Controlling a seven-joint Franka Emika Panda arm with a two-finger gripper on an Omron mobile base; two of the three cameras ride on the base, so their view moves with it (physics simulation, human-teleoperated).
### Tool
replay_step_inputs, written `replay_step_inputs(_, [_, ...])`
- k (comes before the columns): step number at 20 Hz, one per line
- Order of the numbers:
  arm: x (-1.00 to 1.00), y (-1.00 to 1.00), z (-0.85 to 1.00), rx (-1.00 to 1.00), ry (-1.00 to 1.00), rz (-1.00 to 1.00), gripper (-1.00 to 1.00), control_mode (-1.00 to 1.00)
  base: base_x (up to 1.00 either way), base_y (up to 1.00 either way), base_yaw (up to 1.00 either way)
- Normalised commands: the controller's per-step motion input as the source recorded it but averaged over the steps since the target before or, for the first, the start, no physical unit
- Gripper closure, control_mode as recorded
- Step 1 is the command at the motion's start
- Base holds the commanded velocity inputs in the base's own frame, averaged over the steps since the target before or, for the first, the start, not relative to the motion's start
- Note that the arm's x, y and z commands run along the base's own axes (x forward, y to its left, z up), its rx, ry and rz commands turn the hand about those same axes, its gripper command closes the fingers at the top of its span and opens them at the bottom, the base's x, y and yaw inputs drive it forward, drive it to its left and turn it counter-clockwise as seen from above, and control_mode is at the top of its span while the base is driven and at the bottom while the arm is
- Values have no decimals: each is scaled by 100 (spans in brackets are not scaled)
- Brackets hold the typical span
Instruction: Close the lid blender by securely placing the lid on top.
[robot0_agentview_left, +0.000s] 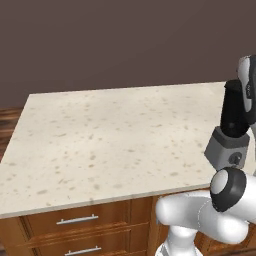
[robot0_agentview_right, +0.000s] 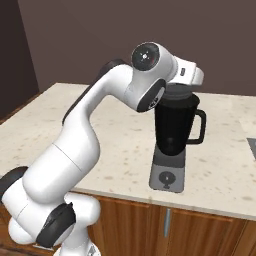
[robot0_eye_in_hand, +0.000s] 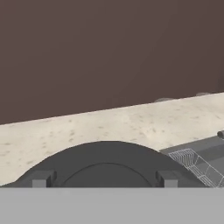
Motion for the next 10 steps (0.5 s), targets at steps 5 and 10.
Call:
replay_step_inputs(5, [25,-9,-40,9,-4,3,100,-100,0,0,0])
replay_step_inputs(10, [34,-2,-28,4,-4,2,100,-100,0,0,0])
